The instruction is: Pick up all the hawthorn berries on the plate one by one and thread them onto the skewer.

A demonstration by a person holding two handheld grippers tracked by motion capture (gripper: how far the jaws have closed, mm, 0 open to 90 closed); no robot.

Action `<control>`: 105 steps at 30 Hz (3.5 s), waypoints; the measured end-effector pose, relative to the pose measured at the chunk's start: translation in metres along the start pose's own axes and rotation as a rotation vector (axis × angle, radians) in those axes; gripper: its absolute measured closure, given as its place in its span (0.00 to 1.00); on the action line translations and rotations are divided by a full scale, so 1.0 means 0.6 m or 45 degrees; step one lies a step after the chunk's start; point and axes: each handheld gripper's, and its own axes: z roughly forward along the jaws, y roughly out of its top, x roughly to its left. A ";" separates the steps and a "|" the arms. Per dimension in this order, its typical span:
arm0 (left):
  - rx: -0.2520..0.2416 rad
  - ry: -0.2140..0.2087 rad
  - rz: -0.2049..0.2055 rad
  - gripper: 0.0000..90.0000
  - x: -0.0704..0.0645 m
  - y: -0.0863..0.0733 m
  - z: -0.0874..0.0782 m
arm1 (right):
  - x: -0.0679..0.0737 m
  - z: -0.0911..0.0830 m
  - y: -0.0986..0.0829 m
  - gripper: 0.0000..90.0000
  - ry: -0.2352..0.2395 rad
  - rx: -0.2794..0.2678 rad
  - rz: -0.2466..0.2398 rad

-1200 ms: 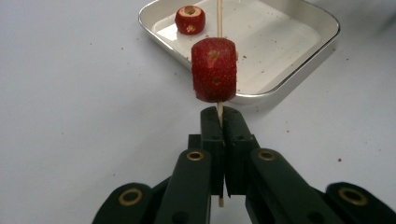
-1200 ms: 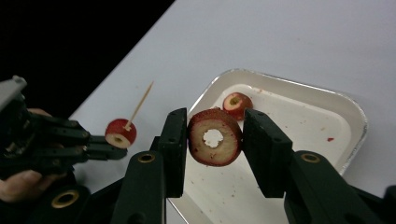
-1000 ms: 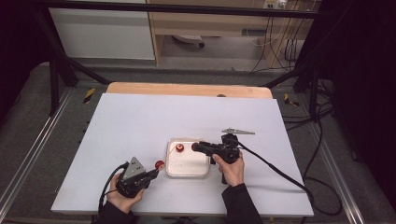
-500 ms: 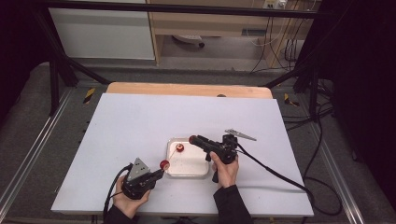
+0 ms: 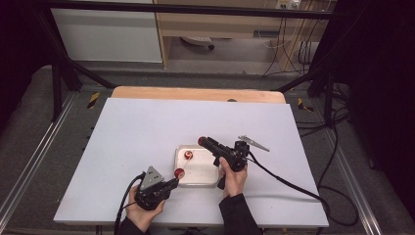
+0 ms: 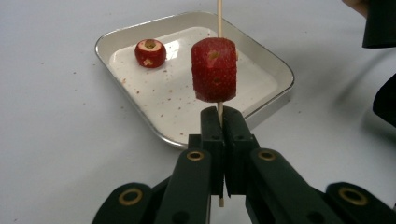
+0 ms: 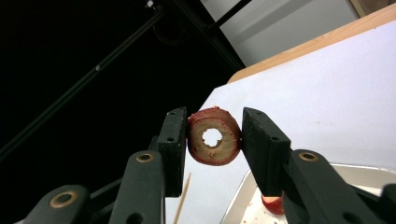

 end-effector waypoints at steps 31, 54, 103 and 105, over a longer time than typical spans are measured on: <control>-0.055 -0.017 -0.035 0.98 -0.020 0.024 0.022 | 0.008 -0.006 0.007 0.69 0.046 -0.091 0.065; -0.091 0.011 -0.070 0.98 -0.028 0.038 0.033 | 0.008 -0.003 -0.006 0.69 0.068 -0.066 0.107; -0.116 0.035 -0.009 0.98 -0.034 0.035 0.033 | 0.009 -0.009 0.004 0.69 0.095 0.001 0.056; -0.112 0.033 0.011 0.98 -0.026 0.036 0.027 | 0.008 -0.009 0.006 0.70 0.093 0.016 0.055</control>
